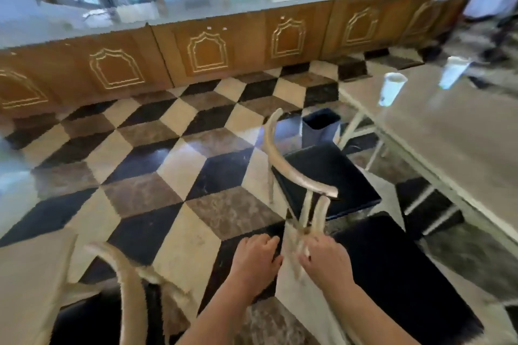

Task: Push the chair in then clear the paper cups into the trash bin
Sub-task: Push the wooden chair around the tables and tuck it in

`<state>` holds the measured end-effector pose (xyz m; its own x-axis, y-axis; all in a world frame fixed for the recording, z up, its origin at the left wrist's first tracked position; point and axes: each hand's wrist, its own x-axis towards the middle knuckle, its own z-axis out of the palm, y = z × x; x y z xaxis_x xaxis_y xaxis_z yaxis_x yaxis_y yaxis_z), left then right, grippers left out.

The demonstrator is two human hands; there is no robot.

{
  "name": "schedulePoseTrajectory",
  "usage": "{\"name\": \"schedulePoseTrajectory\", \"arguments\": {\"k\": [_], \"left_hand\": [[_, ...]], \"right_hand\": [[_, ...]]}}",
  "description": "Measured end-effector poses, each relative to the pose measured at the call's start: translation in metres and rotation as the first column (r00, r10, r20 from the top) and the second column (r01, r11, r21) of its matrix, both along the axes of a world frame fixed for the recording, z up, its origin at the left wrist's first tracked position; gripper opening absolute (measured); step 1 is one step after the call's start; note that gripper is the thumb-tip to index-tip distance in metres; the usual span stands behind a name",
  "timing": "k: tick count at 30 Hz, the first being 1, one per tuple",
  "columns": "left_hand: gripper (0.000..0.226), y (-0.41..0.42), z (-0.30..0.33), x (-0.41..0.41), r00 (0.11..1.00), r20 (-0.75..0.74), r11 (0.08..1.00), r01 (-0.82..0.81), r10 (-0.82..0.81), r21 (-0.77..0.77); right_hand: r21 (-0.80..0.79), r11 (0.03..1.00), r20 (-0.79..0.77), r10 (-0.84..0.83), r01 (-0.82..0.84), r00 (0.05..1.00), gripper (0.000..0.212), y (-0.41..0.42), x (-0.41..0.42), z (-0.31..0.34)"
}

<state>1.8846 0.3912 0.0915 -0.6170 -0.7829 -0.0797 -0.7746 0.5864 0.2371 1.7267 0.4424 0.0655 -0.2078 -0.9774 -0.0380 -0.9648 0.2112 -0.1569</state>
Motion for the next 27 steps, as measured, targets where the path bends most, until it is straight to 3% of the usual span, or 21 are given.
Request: {"name": "schedulePoseTrajectory", "arguments": {"k": [4, 8, 15, 20, 27], "left_hand": [[0.037, -0.027, 0.002, -0.026, 0.956, -0.033, 0.956, 0.291, -0.292, -0.025], [0.035, -0.029, -0.009, -0.052, 0.882, -0.013, 0.882, 0.470, -0.470, -0.004], [0.048, -0.015, -0.033, -0.094, 0.776, 0.076, 0.778, 0.628, -0.627, 0.014], [0.053, -0.013, -0.058, -0.095, 0.625, 0.149, 0.639, 0.766, -0.766, 0.070], [0.054, -0.022, -0.099, -0.102, 0.420, 0.152, 0.437, 0.893, -0.895, 0.107]], "right_hand": [[0.103, 0.975, -0.068, -0.191, 0.197, 0.979, 0.020, 0.012, -0.008, 0.007], [0.044, 0.923, -0.014, -0.381, 0.381, 0.924, 0.039, 0.037, -0.014, 0.013], [0.073, 0.816, 0.066, -0.578, 0.573, 0.814, 0.046, 0.083, -0.021, -0.017], [0.227, 0.717, 0.030, -0.682, 0.659, 0.731, 0.056, 0.111, -0.002, -0.047], [0.235, 0.542, 0.033, -0.834, 0.807, 0.551, 0.058, 0.122, 0.032, -0.083]]}}
